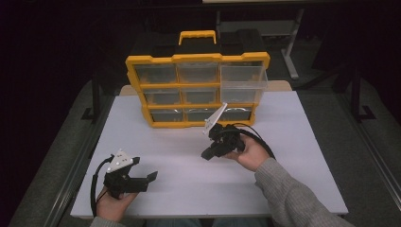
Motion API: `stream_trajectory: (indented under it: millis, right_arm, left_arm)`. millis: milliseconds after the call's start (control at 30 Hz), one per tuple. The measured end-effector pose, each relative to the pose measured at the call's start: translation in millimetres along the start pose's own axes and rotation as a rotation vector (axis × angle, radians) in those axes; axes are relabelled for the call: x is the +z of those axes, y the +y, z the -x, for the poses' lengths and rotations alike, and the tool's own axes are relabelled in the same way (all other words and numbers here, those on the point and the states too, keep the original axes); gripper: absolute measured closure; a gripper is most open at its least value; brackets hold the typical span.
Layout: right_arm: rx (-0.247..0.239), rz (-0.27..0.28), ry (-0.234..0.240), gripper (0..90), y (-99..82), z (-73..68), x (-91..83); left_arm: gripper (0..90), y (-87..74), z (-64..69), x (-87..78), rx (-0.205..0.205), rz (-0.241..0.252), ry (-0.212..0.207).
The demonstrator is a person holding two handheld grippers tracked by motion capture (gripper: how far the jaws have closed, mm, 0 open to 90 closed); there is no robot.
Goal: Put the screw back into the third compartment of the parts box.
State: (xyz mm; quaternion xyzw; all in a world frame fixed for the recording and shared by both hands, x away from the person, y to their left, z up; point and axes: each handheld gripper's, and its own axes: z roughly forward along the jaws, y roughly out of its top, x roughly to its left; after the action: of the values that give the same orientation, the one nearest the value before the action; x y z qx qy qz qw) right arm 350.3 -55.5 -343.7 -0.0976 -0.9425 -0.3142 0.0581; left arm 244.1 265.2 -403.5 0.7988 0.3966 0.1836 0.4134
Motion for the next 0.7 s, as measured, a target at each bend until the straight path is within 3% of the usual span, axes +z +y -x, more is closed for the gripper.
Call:
stream_trajectory:
  millis: [700]
  right_arm:
    - [-0.016, 0.043, -0.028, 86.6, 31.1, -1.8, -62.8]
  left_arm:
    - [14.5, 0.0, 0.0, -0.4, -0.002, 0.002, 0.003]
